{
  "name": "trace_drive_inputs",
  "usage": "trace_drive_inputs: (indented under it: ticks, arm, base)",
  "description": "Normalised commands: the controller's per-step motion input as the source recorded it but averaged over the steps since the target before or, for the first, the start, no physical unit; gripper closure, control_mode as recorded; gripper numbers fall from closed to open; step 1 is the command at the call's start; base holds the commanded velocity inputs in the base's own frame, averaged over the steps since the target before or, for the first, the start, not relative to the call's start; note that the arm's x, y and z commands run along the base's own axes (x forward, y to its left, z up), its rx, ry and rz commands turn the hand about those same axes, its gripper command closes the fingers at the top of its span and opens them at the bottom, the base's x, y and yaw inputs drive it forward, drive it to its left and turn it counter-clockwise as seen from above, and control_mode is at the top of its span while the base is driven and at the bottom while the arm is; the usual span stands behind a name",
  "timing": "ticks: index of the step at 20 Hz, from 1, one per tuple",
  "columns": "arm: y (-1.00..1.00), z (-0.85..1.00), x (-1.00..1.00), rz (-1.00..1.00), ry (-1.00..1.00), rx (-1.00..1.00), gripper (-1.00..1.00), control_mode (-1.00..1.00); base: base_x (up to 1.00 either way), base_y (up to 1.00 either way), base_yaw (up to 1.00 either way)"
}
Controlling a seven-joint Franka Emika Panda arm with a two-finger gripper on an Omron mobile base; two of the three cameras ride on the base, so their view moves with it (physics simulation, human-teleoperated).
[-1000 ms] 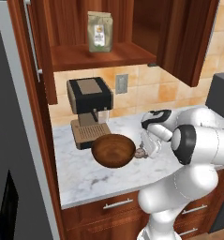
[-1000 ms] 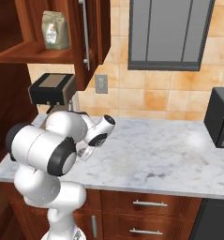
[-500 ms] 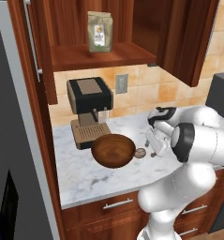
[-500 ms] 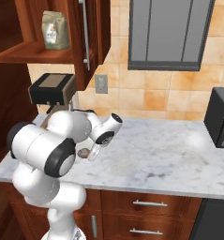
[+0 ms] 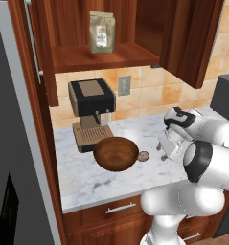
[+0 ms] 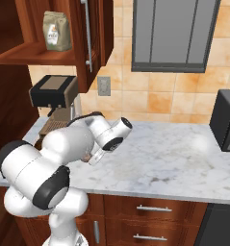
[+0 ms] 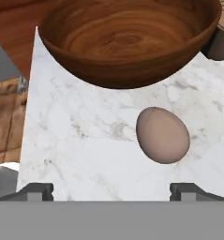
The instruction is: Pick the egg and butter from the fridge and place them by the bowl for mixing.
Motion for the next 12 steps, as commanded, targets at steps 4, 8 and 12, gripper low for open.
trace_drive_inputs:
  ticks: [4,8,12]
  arm:
    - [0.0,0.36,-0.55,-0.23,0.08,0.03,-1.0,-1.0]
    - [0.07,0.29,-0.53,-0.37,0.0,0.0,-1.0,-1.0]
    - [0.07,0.3,-0.49,-0.45,0.0,0.0,-1.0,-1.0]
  base:
    - [0.0,0.0,0.0]
    - [0.0,0.0,0.0]
    - [0.0,0.0,0.0]
